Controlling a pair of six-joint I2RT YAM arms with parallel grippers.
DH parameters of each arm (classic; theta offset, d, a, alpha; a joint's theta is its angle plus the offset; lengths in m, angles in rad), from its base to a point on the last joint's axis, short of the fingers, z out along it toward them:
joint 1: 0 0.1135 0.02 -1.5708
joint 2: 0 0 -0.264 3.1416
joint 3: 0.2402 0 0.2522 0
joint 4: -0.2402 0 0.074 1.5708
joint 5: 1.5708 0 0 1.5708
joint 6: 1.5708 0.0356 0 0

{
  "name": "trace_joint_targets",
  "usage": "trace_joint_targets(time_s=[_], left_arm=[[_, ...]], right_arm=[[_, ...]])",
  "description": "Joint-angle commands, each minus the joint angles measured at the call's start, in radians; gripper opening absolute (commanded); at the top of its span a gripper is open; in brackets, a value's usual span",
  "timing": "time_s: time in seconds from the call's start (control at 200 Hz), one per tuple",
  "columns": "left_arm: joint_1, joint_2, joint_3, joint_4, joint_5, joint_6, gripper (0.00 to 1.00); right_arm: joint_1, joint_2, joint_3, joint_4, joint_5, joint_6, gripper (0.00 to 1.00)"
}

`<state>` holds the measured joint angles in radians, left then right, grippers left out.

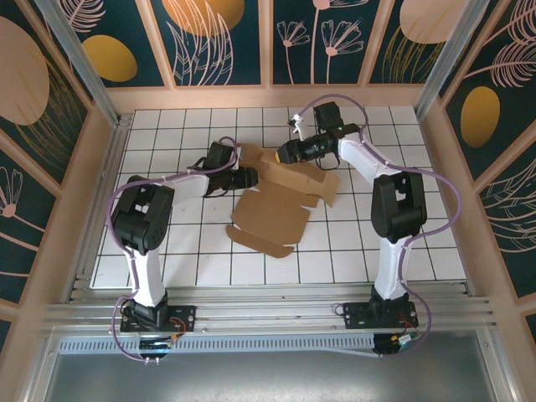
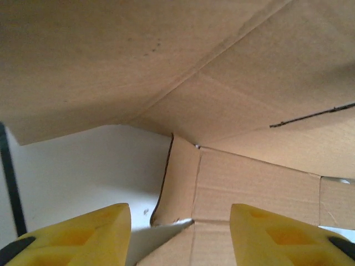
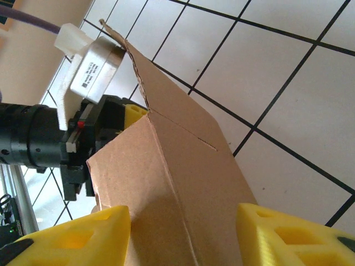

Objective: Fold the paper box

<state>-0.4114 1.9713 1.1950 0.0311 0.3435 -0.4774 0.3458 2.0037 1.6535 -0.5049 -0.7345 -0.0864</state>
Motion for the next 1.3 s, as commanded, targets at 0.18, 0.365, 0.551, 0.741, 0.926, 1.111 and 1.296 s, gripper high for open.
trace_joint_targets(time_s=[0.18, 0.365, 0.551, 0.741, 0.926, 1.111, 1.296], left_arm=[[-0.022, 0.041, 0.049, 0.101, 0.154, 0.059, 0.26], [-0.062, 0.064, 0.068, 0.111, 0.204, 0.117, 0.19], [-0.095, 0.11, 0.088, 0.093, 0.188, 0.109, 0.21], [-0.094, 0.081, 0.056, 0.095, 0.112, 0.092, 0.27], [-0.093, -0.033, 0.011, 0.075, -0.047, 0.097, 0.42], [-0.093, -0.188, -0.093, 0.076, -0.149, 0.146, 0.43], [-0.093, -0.388, -0.186, 0.056, -0.24, 0.212, 0.43]], right_arm=[[0.001, -0.046, -0.016, -0.004, -0.006, 0.03, 0.53], [0.003, -0.052, -0.032, 0.009, -0.003, 0.036, 0.52], [0.003, -0.06, -0.049, 0.017, 0.004, 0.037, 0.52], [0.004, -0.065, -0.048, 0.008, 0.007, 0.031, 0.52], [0.004, -0.068, -0.041, 0.003, 0.016, 0.033, 0.52], [0.001, -0.069, -0.049, 0.003, 0.031, 0.03, 0.51], [0.0, -0.06, -0.045, 0.004, 0.033, 0.031, 0.51]])
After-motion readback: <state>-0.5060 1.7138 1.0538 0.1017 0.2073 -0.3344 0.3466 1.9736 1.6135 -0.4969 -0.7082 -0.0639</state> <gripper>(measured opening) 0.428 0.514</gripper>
